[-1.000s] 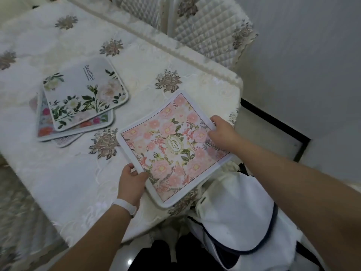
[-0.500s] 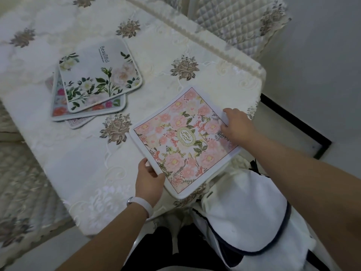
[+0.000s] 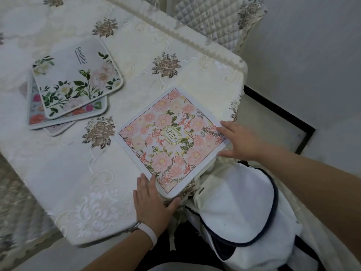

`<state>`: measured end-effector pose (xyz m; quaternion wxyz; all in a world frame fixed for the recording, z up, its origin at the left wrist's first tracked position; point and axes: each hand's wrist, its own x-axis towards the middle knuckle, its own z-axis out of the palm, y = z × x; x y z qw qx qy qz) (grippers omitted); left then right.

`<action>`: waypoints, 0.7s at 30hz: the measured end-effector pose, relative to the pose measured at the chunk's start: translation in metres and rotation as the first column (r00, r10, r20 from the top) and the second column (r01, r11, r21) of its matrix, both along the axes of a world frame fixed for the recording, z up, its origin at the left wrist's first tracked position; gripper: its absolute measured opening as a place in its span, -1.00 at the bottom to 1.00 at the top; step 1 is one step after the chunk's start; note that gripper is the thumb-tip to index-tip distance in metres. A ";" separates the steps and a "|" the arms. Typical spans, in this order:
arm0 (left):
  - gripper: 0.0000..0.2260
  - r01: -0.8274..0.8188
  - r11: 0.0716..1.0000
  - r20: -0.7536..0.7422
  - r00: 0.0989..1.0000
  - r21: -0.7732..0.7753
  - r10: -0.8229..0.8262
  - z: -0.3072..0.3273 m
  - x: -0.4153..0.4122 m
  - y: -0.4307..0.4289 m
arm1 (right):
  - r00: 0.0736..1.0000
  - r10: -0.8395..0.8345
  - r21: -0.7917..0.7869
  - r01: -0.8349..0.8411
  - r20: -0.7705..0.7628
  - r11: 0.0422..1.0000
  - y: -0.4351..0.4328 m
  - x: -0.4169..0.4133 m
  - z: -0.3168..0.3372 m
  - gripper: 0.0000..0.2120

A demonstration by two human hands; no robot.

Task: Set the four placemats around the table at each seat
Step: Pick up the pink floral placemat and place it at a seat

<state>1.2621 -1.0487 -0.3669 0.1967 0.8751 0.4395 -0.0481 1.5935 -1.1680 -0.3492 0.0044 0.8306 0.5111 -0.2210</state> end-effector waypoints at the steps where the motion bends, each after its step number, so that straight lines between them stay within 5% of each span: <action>1: -0.09 0.024 1.000 -0.009 1.000 0.007 -0.024 -0.002 -0.001 0.000 | 1.000 0.017 0.001 -0.017 0.008 1.000 0.001 0.002 0.000 -0.03; 13: -0.39 0.049 0.999 0.199 0.979 -0.003 -0.048 -0.010 -0.001 -0.007 | 0.998 0.060 0.063 -0.060 -0.011 0.996 0.001 0.013 -0.003 -0.20; 21: -0.44 0.058 0.998 0.180 0.982 0.029 -0.063 -0.012 0.000 -0.005 | 0.998 0.065 0.053 -0.065 -0.012 0.997 0.005 0.016 0.000 -0.21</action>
